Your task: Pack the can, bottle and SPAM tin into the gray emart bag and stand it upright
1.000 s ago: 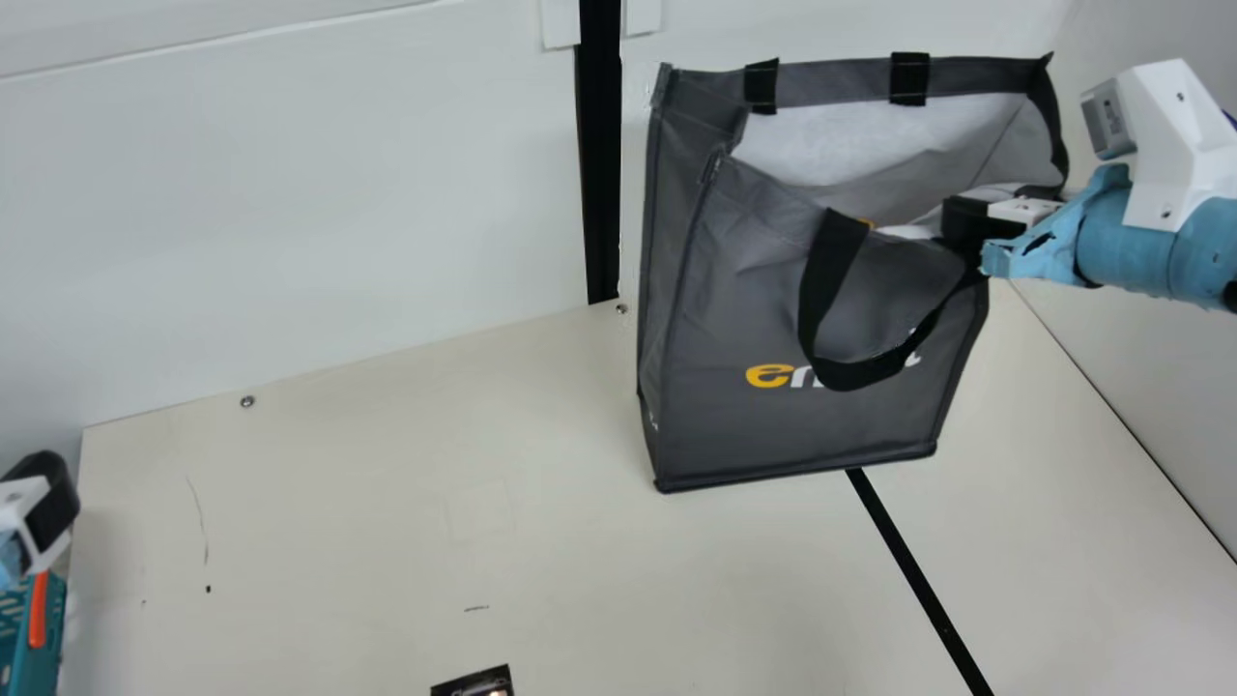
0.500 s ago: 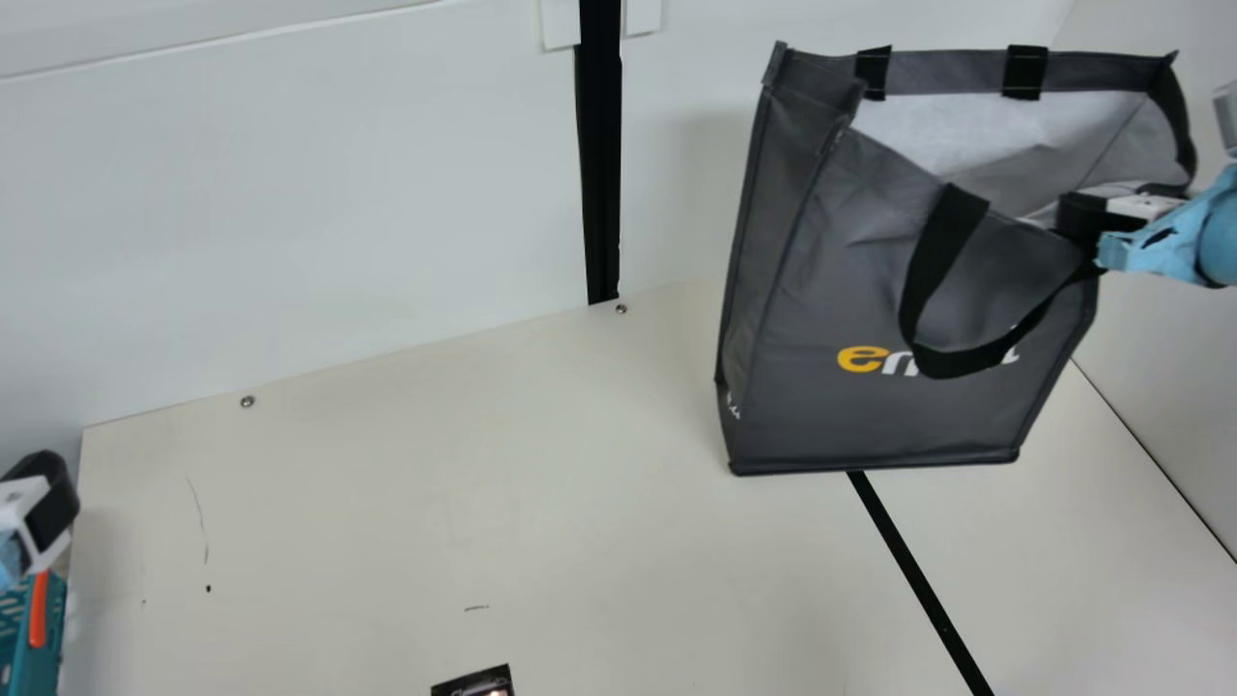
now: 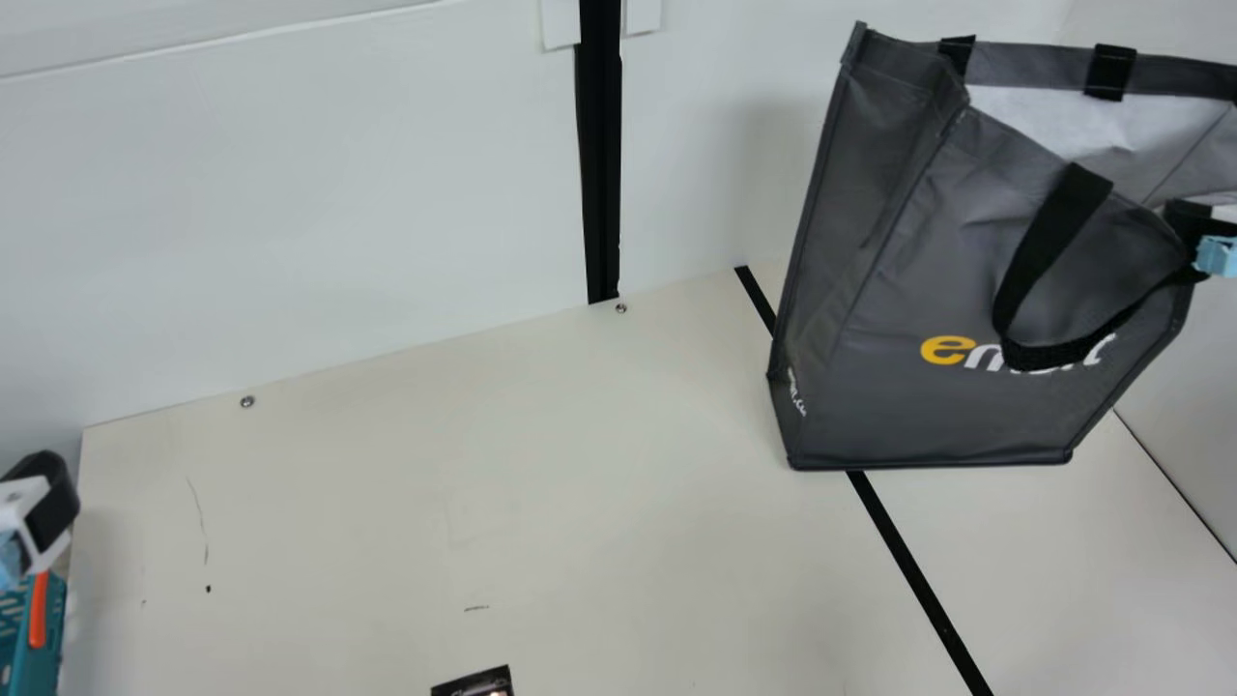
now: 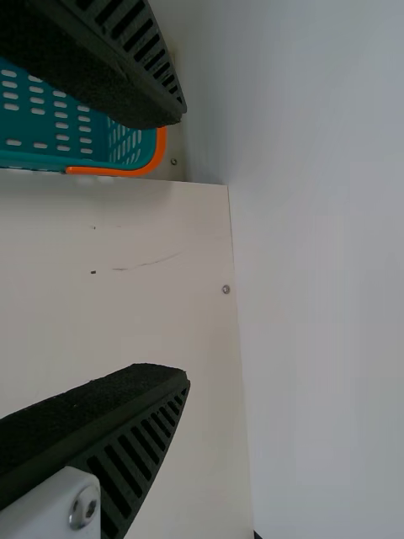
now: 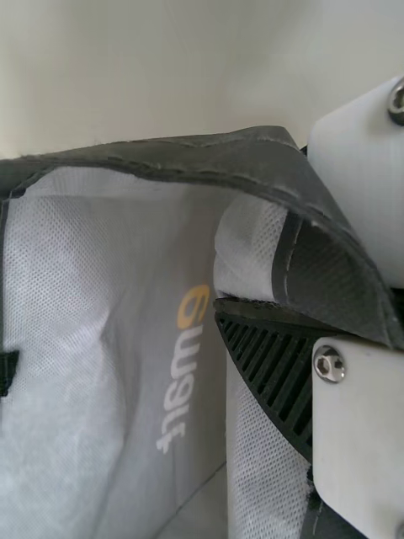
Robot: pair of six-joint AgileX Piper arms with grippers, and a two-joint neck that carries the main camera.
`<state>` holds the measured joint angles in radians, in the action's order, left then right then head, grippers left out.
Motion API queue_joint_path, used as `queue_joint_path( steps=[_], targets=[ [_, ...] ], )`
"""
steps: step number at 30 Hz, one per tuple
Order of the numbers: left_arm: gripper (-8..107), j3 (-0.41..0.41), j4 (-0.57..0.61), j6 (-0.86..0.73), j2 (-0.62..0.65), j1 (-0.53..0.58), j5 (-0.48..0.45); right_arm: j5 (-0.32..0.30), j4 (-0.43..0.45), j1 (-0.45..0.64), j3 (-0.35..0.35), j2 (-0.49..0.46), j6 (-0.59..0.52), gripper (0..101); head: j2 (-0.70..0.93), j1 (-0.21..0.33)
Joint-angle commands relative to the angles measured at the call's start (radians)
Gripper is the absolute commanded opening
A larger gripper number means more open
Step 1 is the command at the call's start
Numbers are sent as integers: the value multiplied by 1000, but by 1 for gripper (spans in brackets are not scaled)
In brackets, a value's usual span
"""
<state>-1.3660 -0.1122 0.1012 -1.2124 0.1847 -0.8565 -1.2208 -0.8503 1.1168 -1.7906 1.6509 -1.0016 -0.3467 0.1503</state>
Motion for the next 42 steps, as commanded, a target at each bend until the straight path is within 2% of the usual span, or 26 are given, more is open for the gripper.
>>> queue_joint_path(
  steps=[1, 8, 22, 36, 42],
  targets=[
    [90, 0, 0, 0, 0, 0, 0, 1, 6, 15, -8, 8, -5, 0, -2, 24],
    [90, 0, 0, 0, 0, 0, 0, 1, 5, 55, -26, 34, -21, 0, -2, 24],
    [90, 0, 0, 0, 0, 0, 0, 1, -45, 66, -38, 32, -27, 47, -2, 24],
    [90, 0, 0, 0, 0, 0, 0, 1, -95, 12, -105, -2, -8, 94, -2, 24],
    [90, 0, 0, 0, 0, 0, 0, 1, -112, -8, -145, -14, -1, 95, -2, 24]
  ],
)
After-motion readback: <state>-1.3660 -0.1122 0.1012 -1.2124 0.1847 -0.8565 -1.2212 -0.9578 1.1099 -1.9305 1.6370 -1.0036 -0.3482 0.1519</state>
